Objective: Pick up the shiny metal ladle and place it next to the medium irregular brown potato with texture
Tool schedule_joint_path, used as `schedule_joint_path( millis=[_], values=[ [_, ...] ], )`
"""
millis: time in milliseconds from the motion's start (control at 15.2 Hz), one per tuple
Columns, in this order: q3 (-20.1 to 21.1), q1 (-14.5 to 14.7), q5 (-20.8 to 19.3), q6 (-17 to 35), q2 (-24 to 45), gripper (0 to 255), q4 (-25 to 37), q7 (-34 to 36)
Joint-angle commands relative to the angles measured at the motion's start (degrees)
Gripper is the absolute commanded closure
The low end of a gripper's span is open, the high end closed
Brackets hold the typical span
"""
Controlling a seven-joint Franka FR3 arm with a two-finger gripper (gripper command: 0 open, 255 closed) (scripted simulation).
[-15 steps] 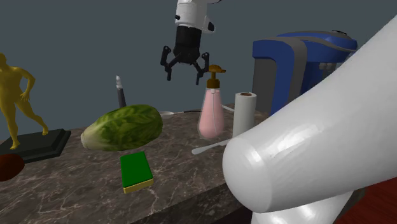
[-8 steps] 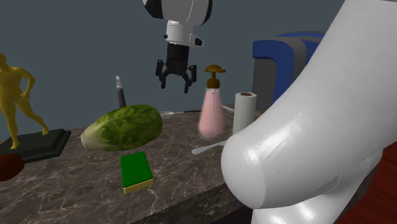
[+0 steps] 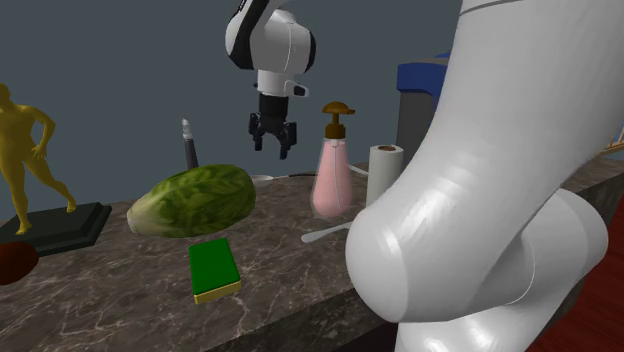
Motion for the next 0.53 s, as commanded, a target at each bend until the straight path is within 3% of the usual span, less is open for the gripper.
schedule_joint_path(
  millis=[0, 462],
  values=[
    [-0.1, -0.6, -1.4, 1.3, 4.3, 0, 3.2, 4.5],
    [-2.5, -1.0, -5.8, 4.3, 18.0, 0, 14.2, 18.5]
  ],
)
